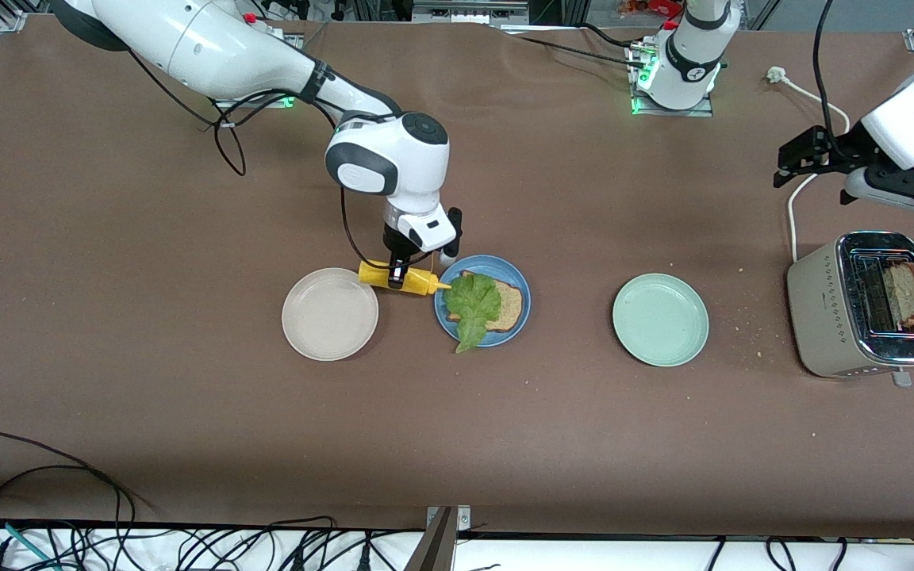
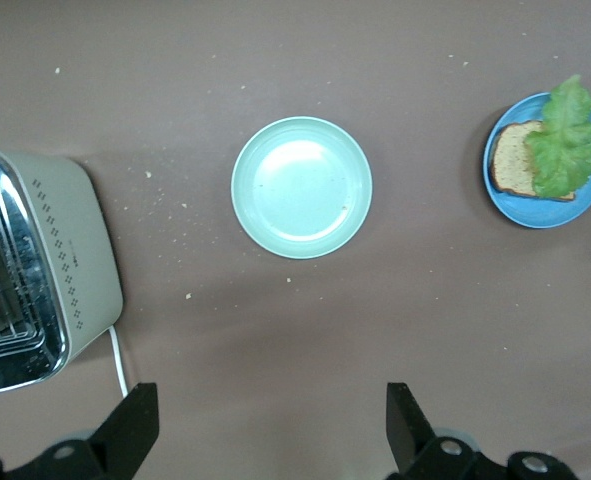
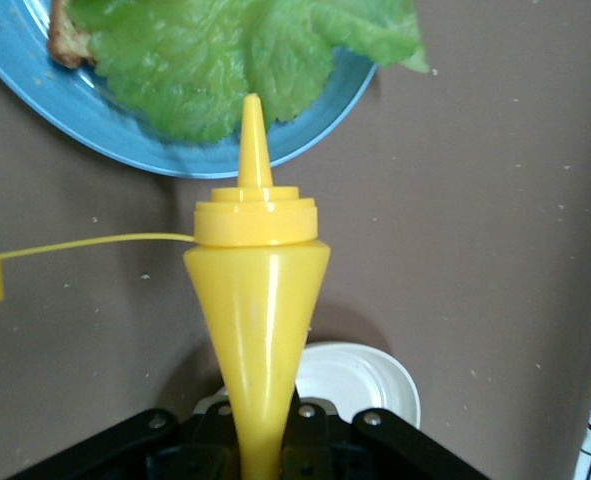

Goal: Make sandwich in blue plate with both arms
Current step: 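Carry the mustard back while the left gripper reaches the toaster bread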

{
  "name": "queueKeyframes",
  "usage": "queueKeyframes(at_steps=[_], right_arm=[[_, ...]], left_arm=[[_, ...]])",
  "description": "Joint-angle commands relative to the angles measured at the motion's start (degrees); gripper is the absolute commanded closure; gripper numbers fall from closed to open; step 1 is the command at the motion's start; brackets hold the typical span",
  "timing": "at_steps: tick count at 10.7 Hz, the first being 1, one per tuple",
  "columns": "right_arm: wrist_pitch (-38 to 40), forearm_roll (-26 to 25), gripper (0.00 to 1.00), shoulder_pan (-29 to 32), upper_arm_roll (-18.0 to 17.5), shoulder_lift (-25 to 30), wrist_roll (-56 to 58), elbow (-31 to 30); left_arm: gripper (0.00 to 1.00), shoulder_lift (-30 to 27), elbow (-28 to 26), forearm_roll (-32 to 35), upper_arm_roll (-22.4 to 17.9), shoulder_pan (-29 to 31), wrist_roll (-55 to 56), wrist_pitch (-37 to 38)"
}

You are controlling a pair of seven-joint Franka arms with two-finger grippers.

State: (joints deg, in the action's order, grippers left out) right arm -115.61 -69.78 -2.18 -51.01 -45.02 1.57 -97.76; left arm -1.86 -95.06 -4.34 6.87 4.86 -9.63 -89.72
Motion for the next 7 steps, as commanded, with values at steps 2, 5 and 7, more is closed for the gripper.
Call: queueKeyframes(at_steps=[2,5,7], right_arm=[[11.81,11.97,1.00,3.58,-7.53,6.32,-1.22,4.68],[11.82,25.53,1.00,6.04,-5.17,14.93,2.88,5.13],[10.33,38.76,1.00,6.13,2.19,21.69,13.31,5.48]], left_arm=[[0.00,4.31,1.80,8.18,0.17,3.92,-0.82,0.25],[0.00,10.45,6.10,11.01,0.17,8.57,-2.91,-2.30],[0.00,16.07,9.35,12.94,0.08,11.56,-9.85,-5.71]])
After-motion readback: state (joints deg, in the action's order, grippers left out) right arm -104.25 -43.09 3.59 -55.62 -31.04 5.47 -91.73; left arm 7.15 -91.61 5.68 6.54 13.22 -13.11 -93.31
